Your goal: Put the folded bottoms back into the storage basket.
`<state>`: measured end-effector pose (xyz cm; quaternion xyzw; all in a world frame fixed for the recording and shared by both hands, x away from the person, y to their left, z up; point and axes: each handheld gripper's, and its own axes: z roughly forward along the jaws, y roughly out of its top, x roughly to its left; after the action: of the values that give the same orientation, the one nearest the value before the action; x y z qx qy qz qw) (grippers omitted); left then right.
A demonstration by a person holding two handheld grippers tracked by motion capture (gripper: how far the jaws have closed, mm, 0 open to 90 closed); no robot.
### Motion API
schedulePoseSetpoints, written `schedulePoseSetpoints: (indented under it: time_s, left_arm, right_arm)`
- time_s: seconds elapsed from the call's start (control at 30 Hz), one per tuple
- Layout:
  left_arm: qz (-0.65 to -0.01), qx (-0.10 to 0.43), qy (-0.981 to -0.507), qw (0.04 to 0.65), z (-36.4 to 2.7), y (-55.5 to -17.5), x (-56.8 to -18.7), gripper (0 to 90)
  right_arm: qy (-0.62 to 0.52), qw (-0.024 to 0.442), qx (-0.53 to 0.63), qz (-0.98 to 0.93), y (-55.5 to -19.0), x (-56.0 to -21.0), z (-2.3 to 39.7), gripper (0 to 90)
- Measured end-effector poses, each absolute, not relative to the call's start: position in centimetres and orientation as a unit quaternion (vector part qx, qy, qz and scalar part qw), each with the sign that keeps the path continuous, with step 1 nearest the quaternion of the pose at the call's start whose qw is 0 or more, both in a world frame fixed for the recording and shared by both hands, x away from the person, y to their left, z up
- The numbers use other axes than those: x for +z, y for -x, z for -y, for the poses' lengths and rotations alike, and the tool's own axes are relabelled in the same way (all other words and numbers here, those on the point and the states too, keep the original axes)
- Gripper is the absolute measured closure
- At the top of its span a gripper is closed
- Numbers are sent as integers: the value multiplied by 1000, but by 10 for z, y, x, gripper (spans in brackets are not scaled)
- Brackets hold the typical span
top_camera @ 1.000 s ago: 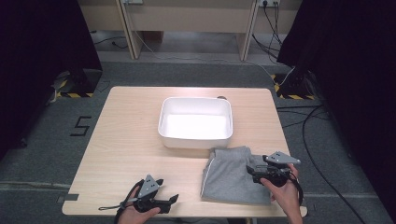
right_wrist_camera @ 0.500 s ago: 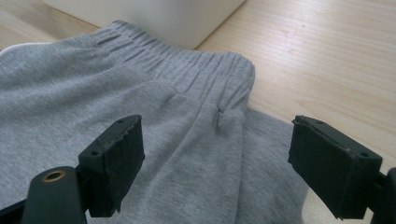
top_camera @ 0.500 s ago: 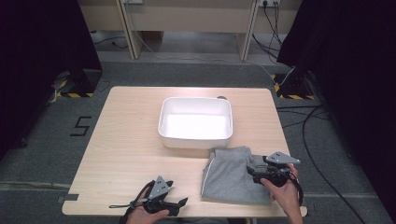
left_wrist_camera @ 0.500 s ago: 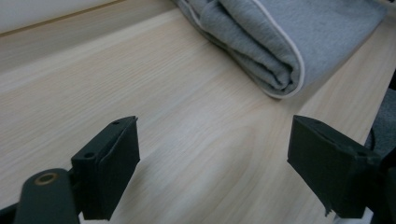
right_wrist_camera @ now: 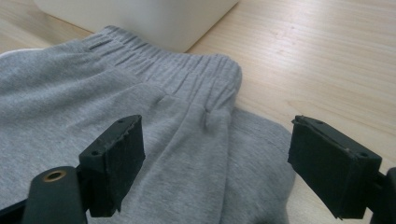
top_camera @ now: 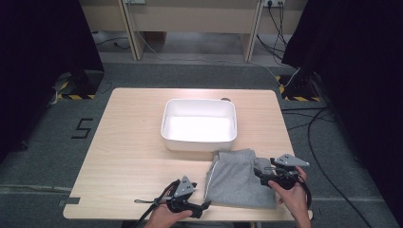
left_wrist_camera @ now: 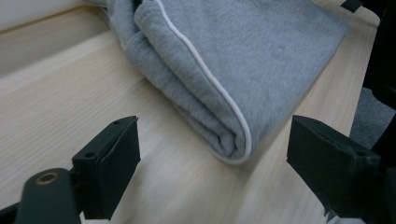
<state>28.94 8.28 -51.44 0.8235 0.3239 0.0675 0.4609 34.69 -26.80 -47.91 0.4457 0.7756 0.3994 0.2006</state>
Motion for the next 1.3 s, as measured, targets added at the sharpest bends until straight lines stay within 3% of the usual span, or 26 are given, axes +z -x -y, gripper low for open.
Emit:
schedulePoseSetpoints:
  time_s: [0.2,0.3,0.47,0.77,1.13,1.3]
  left_arm:
    - [-334,57,-823,455,-68,-309,-518,178]
    - [-349,23,-814,464,-61,-322,-520,187]
    - [-332,49,-828,449,-54,-322,-519,344]
    - [-337,27,-820,462,-57,-316,-520,562]
    - [-367,29,-806,464,-105,-307,-522,601]
    - [-381,32,-796,470,-131,-296,-524,607]
  right_arm:
    - [-455,197,389,-776,-348,-483,269,188]
    - [-459,194,381,-779,-352,-488,271,187]
    - [-466,188,374,-779,-357,-493,273,187]
    - [-462,184,374,-783,-358,-495,273,191]
    - [-436,173,350,-811,-357,-503,244,198]
    - [-421,146,363,-818,-356,-507,227,199]
